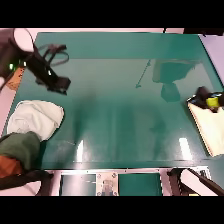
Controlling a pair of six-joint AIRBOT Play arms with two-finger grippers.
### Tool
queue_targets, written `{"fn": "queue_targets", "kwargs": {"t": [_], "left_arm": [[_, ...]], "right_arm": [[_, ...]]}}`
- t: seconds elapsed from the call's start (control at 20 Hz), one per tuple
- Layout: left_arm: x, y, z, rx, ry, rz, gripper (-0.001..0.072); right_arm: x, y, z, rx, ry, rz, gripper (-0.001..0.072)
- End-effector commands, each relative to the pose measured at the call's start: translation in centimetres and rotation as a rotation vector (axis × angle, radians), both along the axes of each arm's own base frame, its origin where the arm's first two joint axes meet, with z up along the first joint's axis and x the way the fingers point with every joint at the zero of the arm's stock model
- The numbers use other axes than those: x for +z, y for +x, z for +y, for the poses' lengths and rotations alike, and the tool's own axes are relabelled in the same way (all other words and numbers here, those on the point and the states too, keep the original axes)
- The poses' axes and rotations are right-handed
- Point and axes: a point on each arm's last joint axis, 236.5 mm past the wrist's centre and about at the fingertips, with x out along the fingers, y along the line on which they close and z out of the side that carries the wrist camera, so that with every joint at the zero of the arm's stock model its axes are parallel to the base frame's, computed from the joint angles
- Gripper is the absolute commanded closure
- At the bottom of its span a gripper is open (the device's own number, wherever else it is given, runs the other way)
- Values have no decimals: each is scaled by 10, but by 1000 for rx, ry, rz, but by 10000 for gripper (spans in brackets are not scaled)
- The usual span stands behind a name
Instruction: Fold the shirts.
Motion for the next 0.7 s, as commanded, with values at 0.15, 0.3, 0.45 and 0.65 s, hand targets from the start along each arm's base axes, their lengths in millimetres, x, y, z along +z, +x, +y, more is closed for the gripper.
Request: {"fn": "queue_targets", "kwargs": {"t": [0.15, 0.3, 0.45, 0.65], "left_arm": [[-43, -89, -10, 66, -11, 74, 687], [-44, -86, -12, 71, -17, 57, 687], [-43, -76, -14, 80, -31, 18, 687], [-42, -75, -15, 83, -34, 16, 687]], "right_arm": [[-30, -37, 76, 184, -12, -11, 692], [-31, -37, 77, 185, -12, -9, 692], [-31, -37, 77, 185, -12, -9, 692], [-31, -37, 77, 185, -12, -9, 692]]}}
